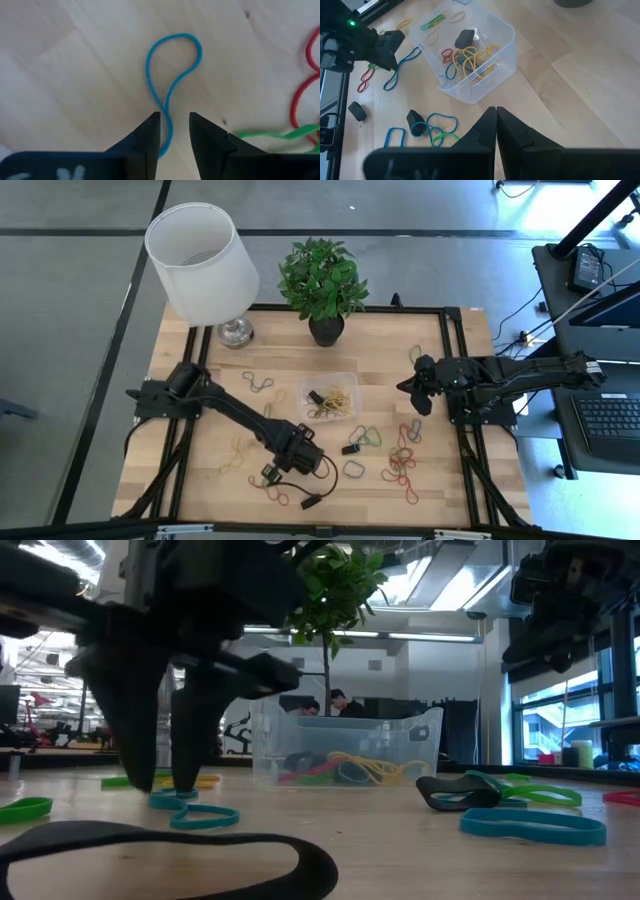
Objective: Pick and place rubber bands into bin
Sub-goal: Put the blue rubber band into the transparent container
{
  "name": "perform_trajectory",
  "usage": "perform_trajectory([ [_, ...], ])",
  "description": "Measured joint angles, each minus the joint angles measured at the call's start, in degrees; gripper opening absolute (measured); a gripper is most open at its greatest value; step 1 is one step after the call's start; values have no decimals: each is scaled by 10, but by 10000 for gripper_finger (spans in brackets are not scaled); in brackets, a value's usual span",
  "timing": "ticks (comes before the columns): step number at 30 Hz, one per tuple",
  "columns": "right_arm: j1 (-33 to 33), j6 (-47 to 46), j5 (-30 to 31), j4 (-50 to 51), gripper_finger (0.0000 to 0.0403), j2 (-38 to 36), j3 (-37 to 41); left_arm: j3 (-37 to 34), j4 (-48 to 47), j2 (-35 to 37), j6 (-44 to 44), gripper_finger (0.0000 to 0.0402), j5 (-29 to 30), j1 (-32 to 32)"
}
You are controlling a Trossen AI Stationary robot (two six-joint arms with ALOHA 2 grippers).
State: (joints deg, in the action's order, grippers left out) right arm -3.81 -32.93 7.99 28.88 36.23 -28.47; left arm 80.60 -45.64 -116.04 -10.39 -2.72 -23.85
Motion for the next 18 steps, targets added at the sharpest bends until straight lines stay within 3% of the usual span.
perform_trajectory([
  [5, 0, 3, 0, 0, 16, 0, 0, 3, 1, -21, 14, 82, 24, -10],
  [11, 0, 10, 0, 0, 16, 0, 0, 3, 0, -33, 37, 10, 40, -18],
  [18, 0, 17, 0, 0, 16, 0, 0, -4, -28, 9, 94, 3, 50, -17],
])
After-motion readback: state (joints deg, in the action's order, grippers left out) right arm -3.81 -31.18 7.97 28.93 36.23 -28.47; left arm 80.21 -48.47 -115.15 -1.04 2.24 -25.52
